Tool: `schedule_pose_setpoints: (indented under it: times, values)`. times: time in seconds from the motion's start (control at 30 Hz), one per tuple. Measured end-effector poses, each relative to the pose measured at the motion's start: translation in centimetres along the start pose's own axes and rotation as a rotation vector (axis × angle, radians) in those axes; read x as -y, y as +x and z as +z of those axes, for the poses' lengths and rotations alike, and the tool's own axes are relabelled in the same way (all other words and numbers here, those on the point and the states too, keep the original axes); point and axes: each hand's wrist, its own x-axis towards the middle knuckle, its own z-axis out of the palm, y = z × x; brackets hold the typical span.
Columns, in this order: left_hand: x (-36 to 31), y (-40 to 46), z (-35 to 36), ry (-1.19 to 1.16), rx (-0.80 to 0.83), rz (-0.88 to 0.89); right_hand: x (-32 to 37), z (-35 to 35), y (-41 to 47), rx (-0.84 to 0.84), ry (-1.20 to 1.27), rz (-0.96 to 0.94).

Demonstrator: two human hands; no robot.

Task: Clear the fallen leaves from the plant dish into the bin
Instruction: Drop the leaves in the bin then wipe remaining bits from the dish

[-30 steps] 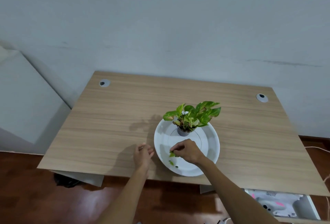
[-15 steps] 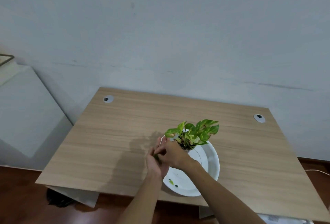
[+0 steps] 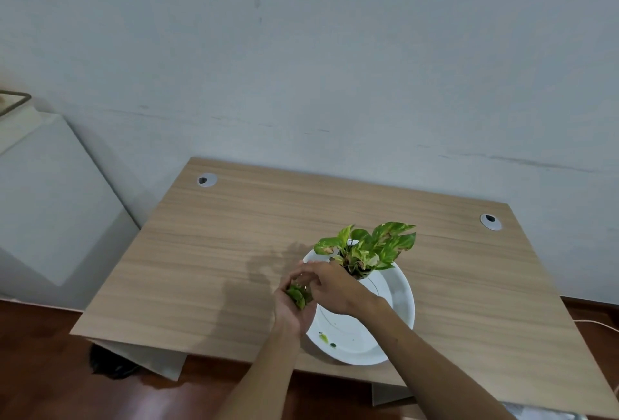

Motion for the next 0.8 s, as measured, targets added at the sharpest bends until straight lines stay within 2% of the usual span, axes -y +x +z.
schedule_pose_setpoints:
  times: [0.2, 0.37, 0.53, 0.8]
  values:
    - [0.1, 0.1, -0.5, 0.063, -0.033, 0.004, -1.2, -0.4, -1.1, -0.116, 0.16, -0.026]
    - [0.9, 0.2, -0.7, 0.06, -0.027, -0.014, -2.3, 0.4, -1.4, -0.069, 0.248, 0.11]
    - [-0.1, -0.2, -1.0, 0.068, -0.044, 0.014, -3.5, 0.2, -1.6, -0.127, 0.292, 0.192]
    - [-0.3, -0.5, -1.8, 0.081, -0.081, 0.042, -3.1, 0.5, -1.4, -0.137, 0.35, 0.174]
